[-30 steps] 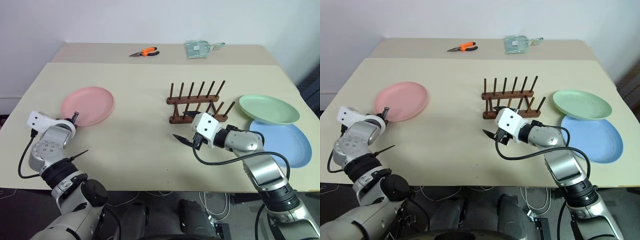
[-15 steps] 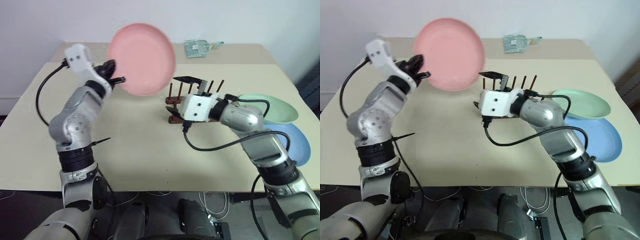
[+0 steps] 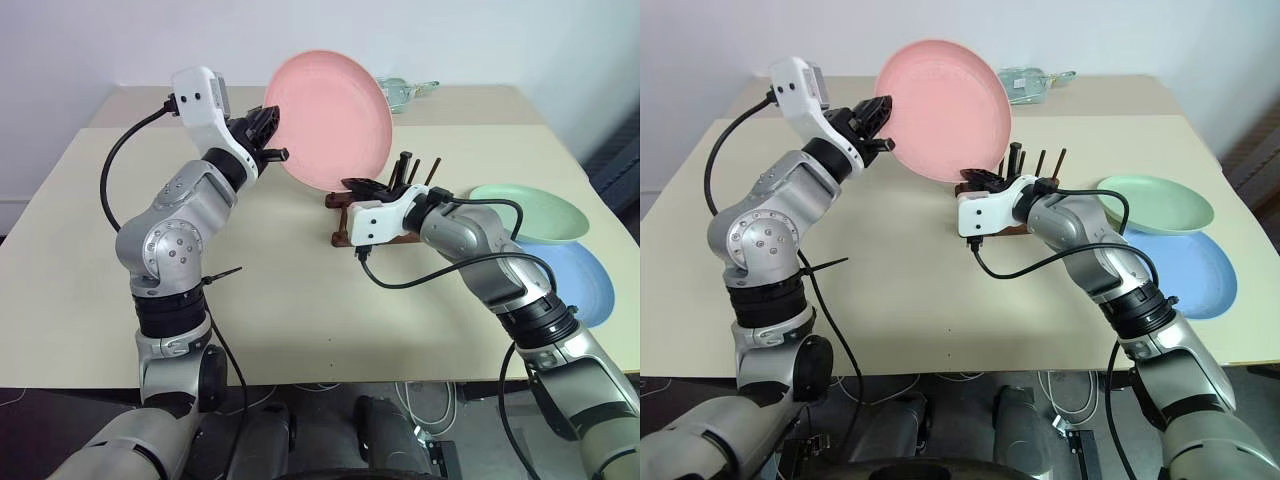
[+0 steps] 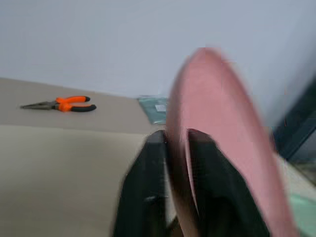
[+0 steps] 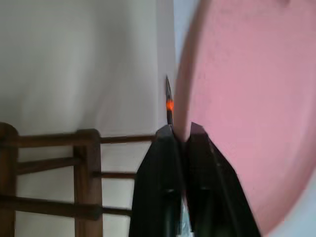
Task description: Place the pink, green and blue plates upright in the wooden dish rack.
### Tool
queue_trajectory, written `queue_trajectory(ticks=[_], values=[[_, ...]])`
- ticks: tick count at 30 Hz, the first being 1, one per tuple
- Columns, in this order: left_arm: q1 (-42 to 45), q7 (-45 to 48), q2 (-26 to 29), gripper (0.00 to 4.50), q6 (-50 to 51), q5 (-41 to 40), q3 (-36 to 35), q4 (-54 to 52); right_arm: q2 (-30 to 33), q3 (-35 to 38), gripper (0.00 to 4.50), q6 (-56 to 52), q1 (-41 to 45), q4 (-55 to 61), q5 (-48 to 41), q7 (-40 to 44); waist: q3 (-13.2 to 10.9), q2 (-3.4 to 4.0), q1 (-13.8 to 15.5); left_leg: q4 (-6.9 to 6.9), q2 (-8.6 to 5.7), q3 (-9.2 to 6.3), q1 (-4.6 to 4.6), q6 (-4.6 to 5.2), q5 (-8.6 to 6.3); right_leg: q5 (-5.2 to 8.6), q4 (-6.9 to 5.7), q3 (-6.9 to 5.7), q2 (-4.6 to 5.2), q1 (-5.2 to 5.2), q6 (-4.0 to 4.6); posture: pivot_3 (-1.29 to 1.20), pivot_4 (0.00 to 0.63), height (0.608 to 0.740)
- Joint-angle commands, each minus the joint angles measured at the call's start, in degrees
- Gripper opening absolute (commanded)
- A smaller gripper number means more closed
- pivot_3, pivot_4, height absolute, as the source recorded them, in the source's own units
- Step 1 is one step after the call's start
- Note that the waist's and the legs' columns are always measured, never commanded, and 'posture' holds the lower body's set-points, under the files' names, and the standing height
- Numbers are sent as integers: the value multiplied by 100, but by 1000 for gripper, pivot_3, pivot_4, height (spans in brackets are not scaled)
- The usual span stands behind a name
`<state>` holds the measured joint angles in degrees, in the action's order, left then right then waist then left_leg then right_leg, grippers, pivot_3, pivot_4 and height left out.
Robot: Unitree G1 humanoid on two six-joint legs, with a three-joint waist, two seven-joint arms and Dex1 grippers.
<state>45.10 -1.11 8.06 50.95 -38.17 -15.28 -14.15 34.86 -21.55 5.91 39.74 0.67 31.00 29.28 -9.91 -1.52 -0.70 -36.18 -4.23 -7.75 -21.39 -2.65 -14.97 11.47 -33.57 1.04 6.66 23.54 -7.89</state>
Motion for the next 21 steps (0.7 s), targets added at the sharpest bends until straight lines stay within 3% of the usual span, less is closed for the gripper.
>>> queue_trajectory(ticks=[1, 3, 6, 8, 11, 12, 15, 17, 21], values=[[243, -214, -253, 2637, -304, -394, -471, -58, 44, 359, 0, 100, 142, 192, 120, -264, 0, 0, 11, 0, -1, 0, -1, 0, 0, 0, 1, 0, 0, 0, 0, 0, 150, 740], [434, -422, -390, 3562, -615, -584, -853, 105, 74, 492, 0, 125, 101, 305, 97, -340, -1, -2, 12, -1, -1, -1, -2, 0, 0, 0, 3, 0, 0, -1, 0, 0, 150, 740], [584, -575, -256, 3562, -1050, -564, -1254, 407, 58, 1026, 0, 5, -160, 654, -453, -280, -3, -3, 16, 1, 0, -2, -2, -2, 1, 0, 4, 0, 0, 0, 1, 0, 150, 740], [489, -437, -22, 3562, -1185, -348, -1145, 510, -33, 1369, 0, -199, -326, 866, -955, -118, -3, -3, 1, 2, 0, 3, 1, -8, 4, 0, 8, 3, 0, -2, 0, 0, 150, 740], [-580, 1047, 1209, 3562, -1753, 937, 360, 500, -397, 2845, 0, -2087, -699, 1671, -3697, 645, 0, 4, -14, 6, 1, 5, 3, -9, 5, 0, 10, 6, -3, -3, 0, 0, 150, 740], [-800, 1357, 1452, 3562, -1901, 1156, 688, 494, -432, 3133, 0, -2522, -736, 1825, -4241, 773, -3, 15, -13, 9, 3, 6, 5, -6, 4, -1, 10, 9, -5, -4, 1, 0, 150, 740], [-1602, 2730, 1841, 3562, -1982, 803, 1288, 17, -227, 3923, 0, -3759, -815, 2032, -5840, 1186, -8, 18, 27, 3, 1, 6, -2, 19, -10, -4, 23, 12, -4, -8, 10, 0, 150, 740], [-2038, 3495, 2129, 3562, -2021, 779, 1661, -271, -58, 4251, 0, -4309, -820, 1965, -6529, 1350, -10, 18, 10, 3, 3, 5, -3, 22, -12, 5, 25, 11, -2, -9, 29, 0, 150, 740], [-2575, 4356, 2446, 3562, -1985, 810, 2215, -665, 361, 4390, 0, -4687, -906, 1452, -6942, 1696, -15, 40, -9, 7, 10, 9, -1, 23, -12, 7, 23, 9, -3, -5, 32, 0, 150, 740]])
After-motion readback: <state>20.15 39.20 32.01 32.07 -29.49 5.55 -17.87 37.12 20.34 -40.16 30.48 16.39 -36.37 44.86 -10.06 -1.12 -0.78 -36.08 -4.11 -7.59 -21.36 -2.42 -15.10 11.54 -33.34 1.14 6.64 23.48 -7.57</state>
